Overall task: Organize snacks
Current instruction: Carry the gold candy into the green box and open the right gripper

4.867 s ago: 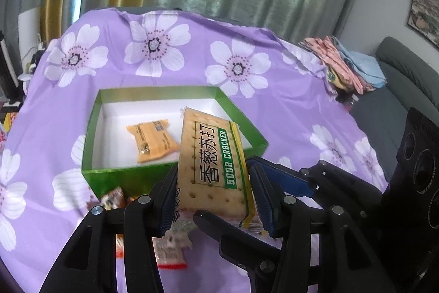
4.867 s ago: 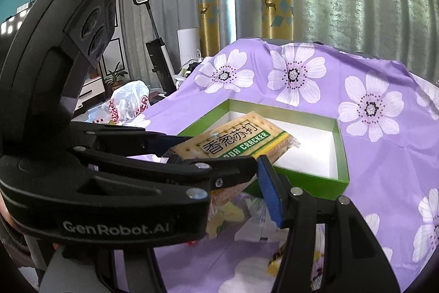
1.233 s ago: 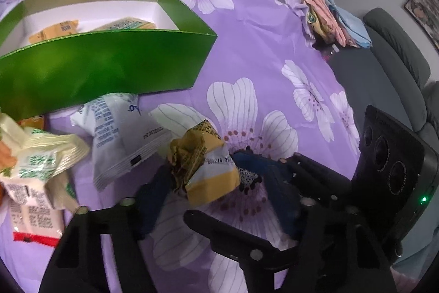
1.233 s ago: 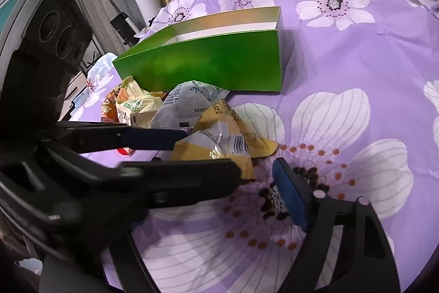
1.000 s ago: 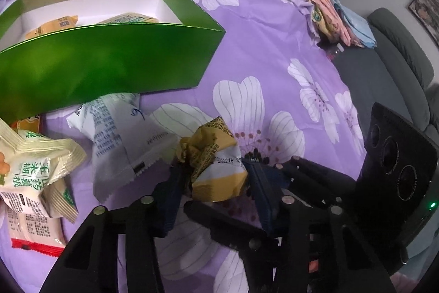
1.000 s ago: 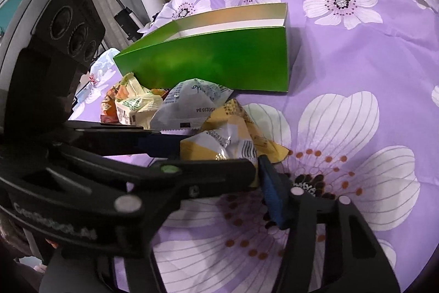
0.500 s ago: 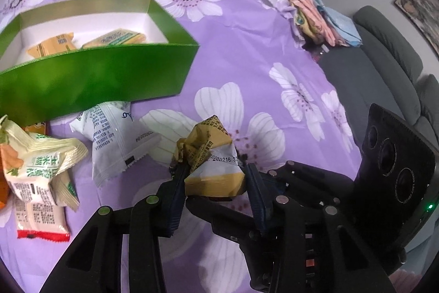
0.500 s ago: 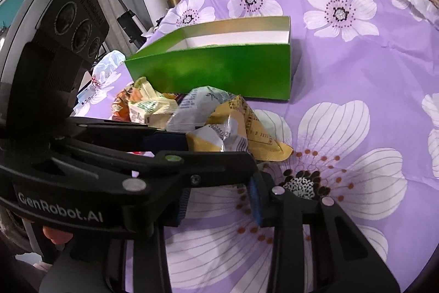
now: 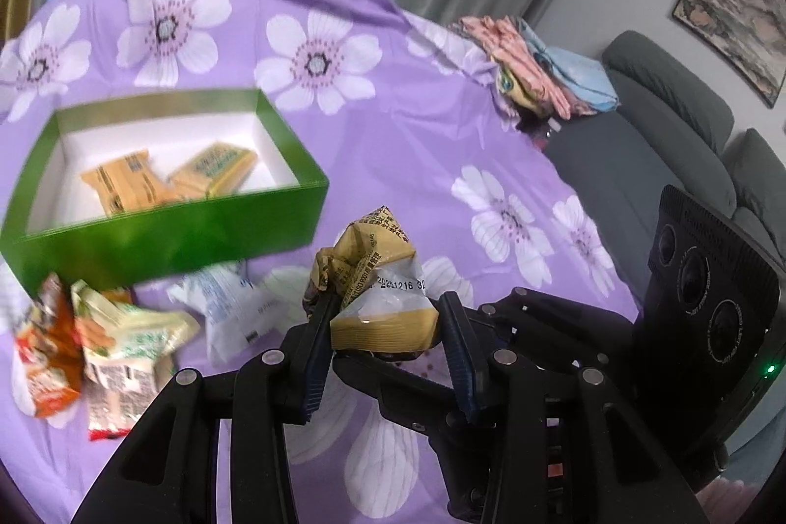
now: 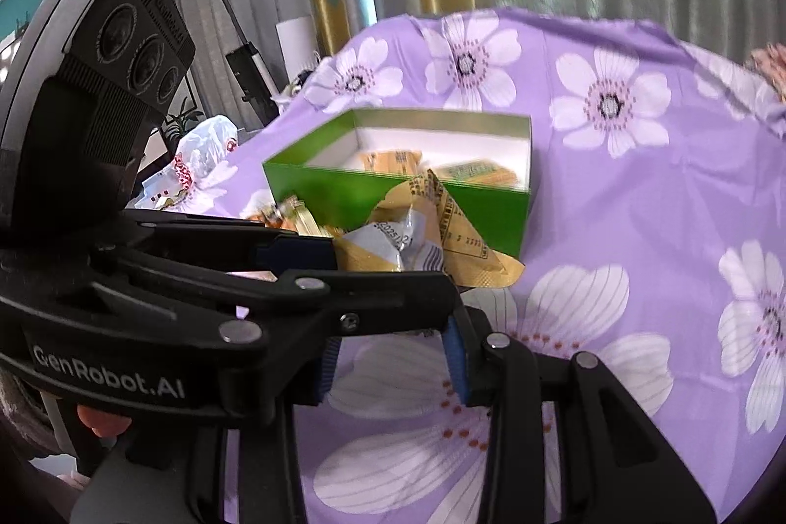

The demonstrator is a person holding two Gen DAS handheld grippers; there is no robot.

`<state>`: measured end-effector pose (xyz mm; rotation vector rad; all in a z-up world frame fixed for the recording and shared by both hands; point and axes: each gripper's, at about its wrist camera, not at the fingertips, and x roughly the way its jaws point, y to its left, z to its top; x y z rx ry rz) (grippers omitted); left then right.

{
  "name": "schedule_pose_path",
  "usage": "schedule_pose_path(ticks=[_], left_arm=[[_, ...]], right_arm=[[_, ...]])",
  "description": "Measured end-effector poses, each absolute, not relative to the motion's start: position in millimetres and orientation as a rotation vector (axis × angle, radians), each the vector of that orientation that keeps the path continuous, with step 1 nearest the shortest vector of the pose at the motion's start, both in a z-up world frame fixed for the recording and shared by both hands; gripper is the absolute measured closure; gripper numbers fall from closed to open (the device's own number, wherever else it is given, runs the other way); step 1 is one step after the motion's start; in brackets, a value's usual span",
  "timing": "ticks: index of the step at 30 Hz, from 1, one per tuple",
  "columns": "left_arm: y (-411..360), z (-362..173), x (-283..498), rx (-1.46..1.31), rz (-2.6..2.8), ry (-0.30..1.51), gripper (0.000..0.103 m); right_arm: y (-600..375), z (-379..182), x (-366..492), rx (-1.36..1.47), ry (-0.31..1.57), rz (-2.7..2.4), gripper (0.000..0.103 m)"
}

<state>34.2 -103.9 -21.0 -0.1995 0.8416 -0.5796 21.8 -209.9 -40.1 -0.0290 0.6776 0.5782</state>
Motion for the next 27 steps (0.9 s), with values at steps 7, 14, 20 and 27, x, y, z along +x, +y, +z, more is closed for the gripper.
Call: schedule_pose_path(ticks=[7,14,20,27], left_arm=[[-89,-3,41,-0.19,-0.556,0.784,0.061],[-72,10,55,-0.185,-0.522,0.74,0.061],[-56,13,74,-0.191,-0.491,0.717,0.061],[-43,9,101,-0.193,-0.468,0.715,0.061]], right_arm=[[-196,-20,32,-0.054,0.627,0.6,0.066],[-178,-6,49,-0.077,0.585,0.629,0.066],[-162,0,68,-0.097,0.558,0.653,0.066],[-149,-1,91,-0.1,0.551,0.673,0.066]])
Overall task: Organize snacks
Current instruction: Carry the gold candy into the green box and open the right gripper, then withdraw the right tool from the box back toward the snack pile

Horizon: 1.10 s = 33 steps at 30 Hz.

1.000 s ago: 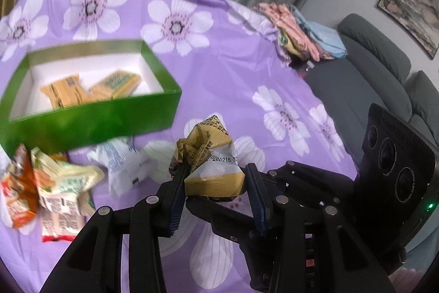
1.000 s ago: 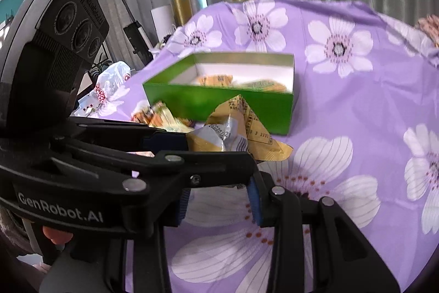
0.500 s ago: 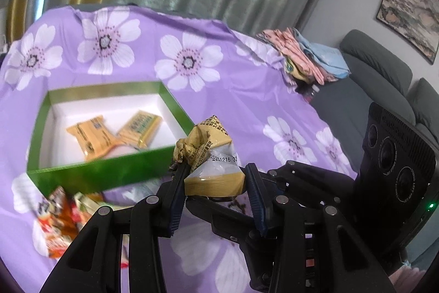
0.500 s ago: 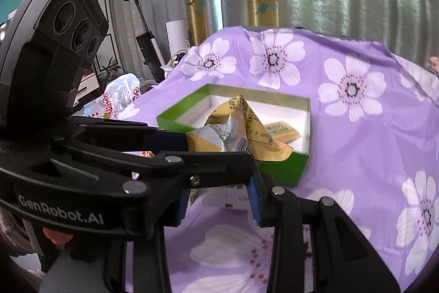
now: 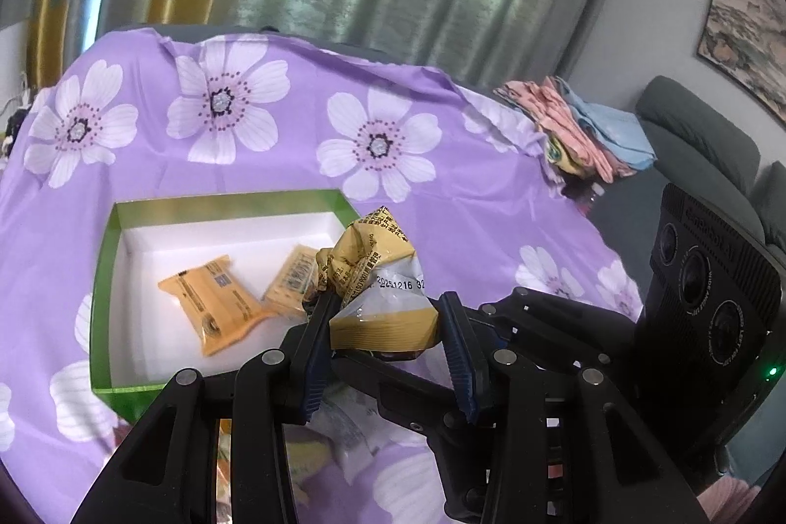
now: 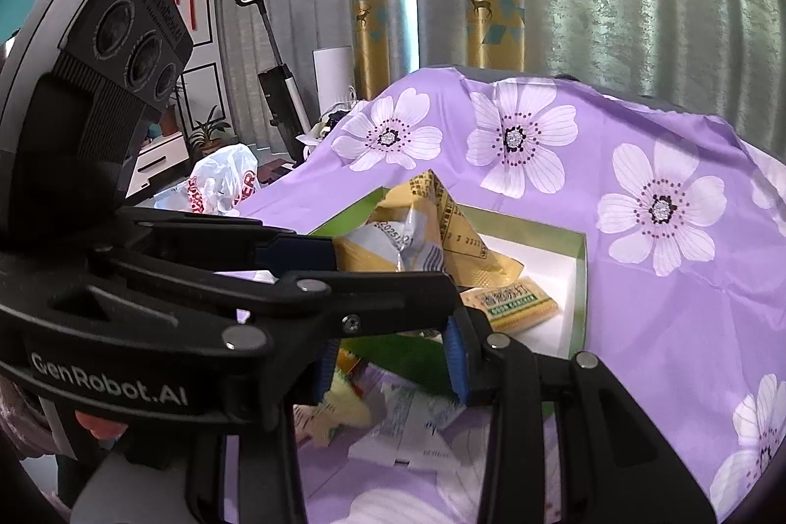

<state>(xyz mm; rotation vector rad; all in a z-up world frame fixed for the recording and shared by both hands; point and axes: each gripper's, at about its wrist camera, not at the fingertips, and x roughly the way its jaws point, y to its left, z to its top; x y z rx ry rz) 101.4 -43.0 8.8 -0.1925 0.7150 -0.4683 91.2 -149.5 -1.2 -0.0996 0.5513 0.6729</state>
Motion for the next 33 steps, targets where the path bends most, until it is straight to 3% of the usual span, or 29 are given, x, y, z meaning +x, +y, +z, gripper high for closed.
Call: schedule_pose_path(ticks=[16,25,27,28,29,33], left_arm=[[-19,-37,156,-0.269,-0.423,0.817,0.061],[-17,-49,162,-0.252,-0.346,0.849,0.061],[-17,-47,160,-0.235,-0.319,0.844,0.046],[-16,-46,159,-0.23,-0.307,0.839,0.038],[-15,-44,155,-0.216,-0.285,0.826,0.021],[-12,-31,141,-0.17,-0.242,0.773,0.013]], right_arm=[[-126,-40,152,-0.104,0.672,0.699,0.065],[-116,-57,163,-0.117,0.727,0.666,0.058],[-117,-55,161,-0.116,0.716,0.656,0.053],[-118,-54,161,-0.114,0.711,0.65,0.045],[-119,-52,160,-0.113,0.705,0.639,0.037],[-129,-43,151,-0.1,0.681,0.6,0.029]])
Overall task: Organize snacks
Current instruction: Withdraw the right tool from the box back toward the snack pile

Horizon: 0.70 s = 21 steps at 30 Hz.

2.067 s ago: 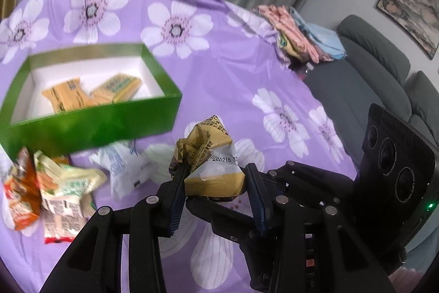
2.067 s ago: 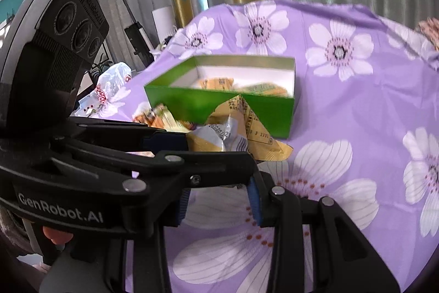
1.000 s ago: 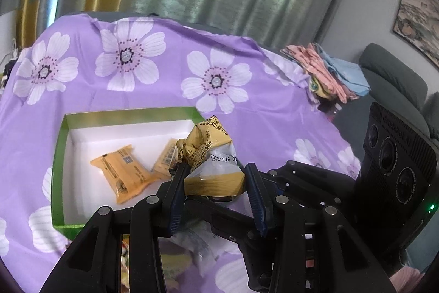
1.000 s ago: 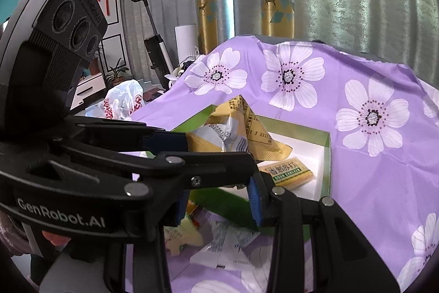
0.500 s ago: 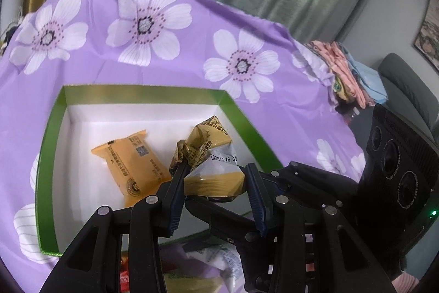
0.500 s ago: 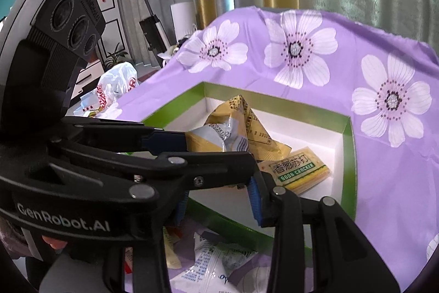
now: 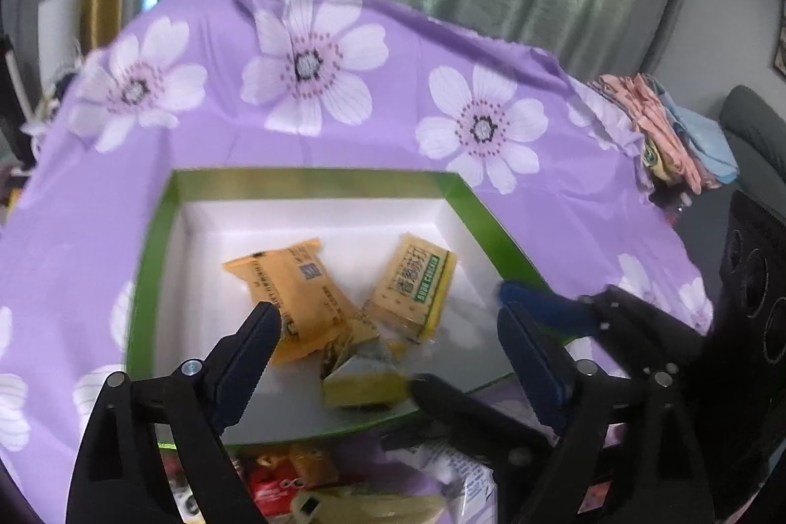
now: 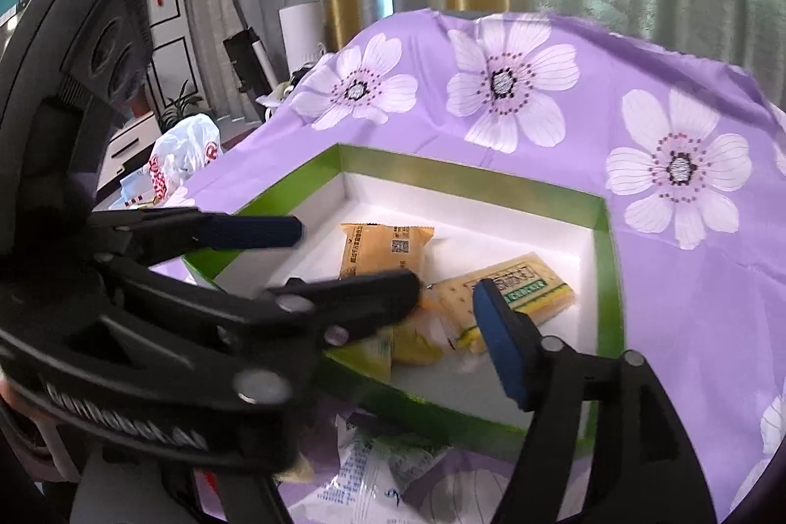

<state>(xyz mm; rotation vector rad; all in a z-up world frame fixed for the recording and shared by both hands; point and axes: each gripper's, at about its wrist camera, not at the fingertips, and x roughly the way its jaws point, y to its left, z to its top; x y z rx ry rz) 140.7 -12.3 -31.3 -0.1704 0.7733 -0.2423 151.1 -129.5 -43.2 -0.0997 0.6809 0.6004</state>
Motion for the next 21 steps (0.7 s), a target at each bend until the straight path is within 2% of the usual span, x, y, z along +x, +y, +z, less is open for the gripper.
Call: schedule_pose_path(ticks=[2,7,10,21], left_arm=[[-12,-26,133,-0.148,-0.222,0.755,0.01],[-13,-9,110,-0.099,-0.169,0.702,0.009],[-14,0,95,-0.08,-0.15,0.673,0.001],[-12,6,44,-0.074,-0.133,0.679,0.001]], right_arm=[[-135,-39,144,-0.093,0.67,0.583,0.021],[-151,-25,117,-0.052,0.637,0.573,0.014],[-157,-18,100,-0.033,0.623,0.56,0.007],[-163,-2,48,-0.135,0.672,0.33,0.005]])
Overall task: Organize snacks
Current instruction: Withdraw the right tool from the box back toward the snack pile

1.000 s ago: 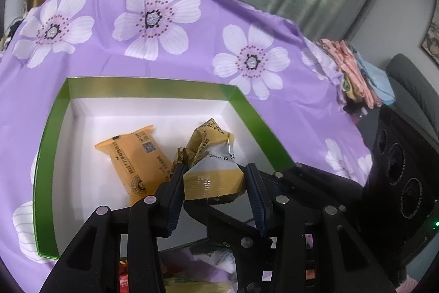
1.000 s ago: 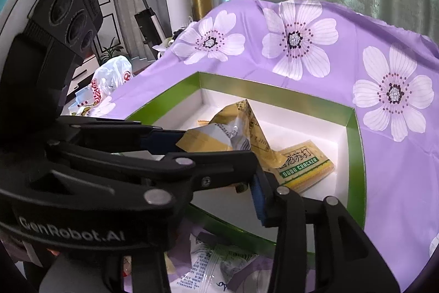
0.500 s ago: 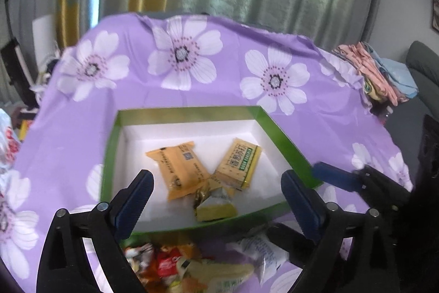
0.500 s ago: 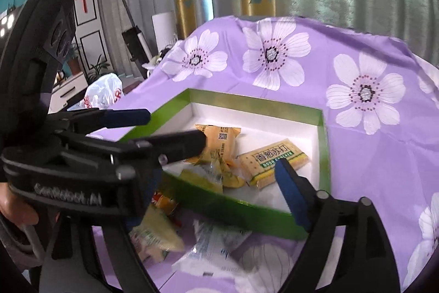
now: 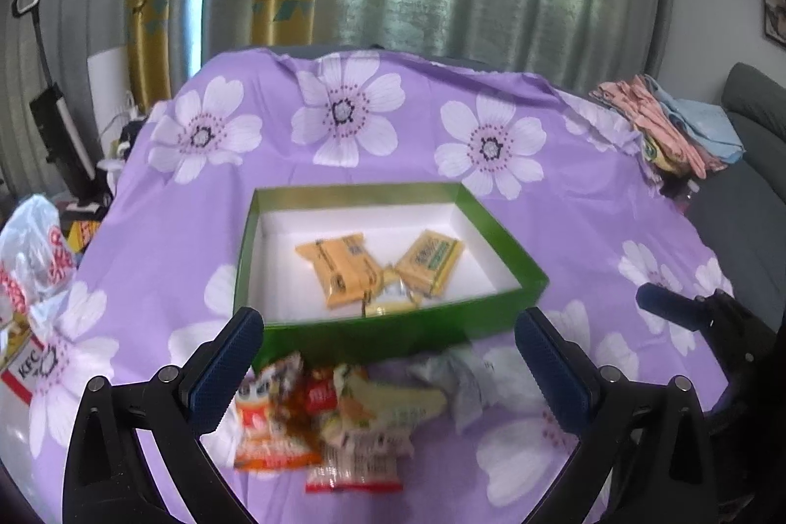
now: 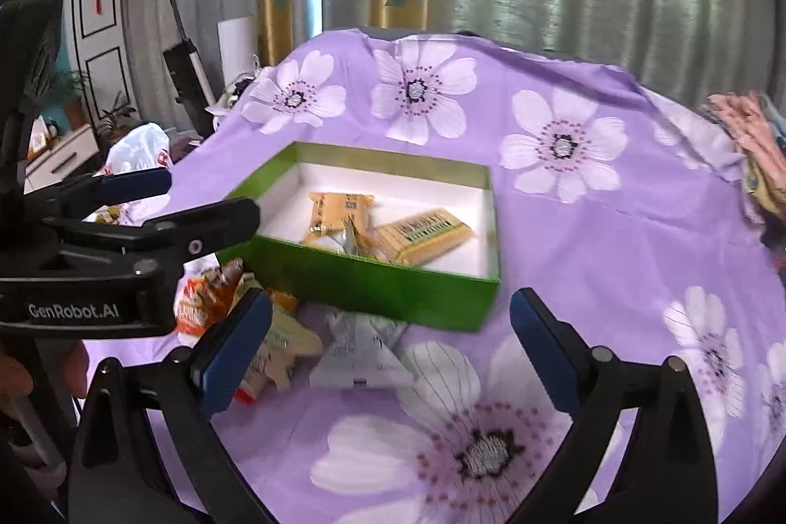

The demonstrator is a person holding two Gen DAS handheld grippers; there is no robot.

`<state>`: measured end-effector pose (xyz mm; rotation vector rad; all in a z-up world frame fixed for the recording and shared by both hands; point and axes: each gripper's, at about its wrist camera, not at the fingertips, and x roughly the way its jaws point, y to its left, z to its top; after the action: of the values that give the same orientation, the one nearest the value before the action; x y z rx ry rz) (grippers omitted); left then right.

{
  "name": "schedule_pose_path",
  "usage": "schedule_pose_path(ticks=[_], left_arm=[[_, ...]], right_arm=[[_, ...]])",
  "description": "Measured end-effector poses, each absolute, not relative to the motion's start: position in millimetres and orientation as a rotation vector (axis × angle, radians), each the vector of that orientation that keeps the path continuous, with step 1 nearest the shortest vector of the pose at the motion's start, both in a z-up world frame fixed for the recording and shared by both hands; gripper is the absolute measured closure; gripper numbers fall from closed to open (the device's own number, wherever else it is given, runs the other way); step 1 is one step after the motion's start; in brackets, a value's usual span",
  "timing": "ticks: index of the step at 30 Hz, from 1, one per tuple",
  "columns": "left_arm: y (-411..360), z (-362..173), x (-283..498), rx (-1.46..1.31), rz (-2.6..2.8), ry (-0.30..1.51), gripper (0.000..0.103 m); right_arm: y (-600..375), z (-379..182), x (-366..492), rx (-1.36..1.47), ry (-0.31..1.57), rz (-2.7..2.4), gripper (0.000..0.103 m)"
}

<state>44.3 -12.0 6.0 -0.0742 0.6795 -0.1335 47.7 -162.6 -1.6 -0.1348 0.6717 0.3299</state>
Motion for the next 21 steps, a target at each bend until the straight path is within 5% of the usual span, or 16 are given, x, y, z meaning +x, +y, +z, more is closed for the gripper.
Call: schedule_pose_path(ticks=[21], left_arm=[[-4,16,-19,-0.118,-0.121,0.688,0.001]], right_arm=[[-166,20,-24,-0.169,0.614,0.316,0.005]])
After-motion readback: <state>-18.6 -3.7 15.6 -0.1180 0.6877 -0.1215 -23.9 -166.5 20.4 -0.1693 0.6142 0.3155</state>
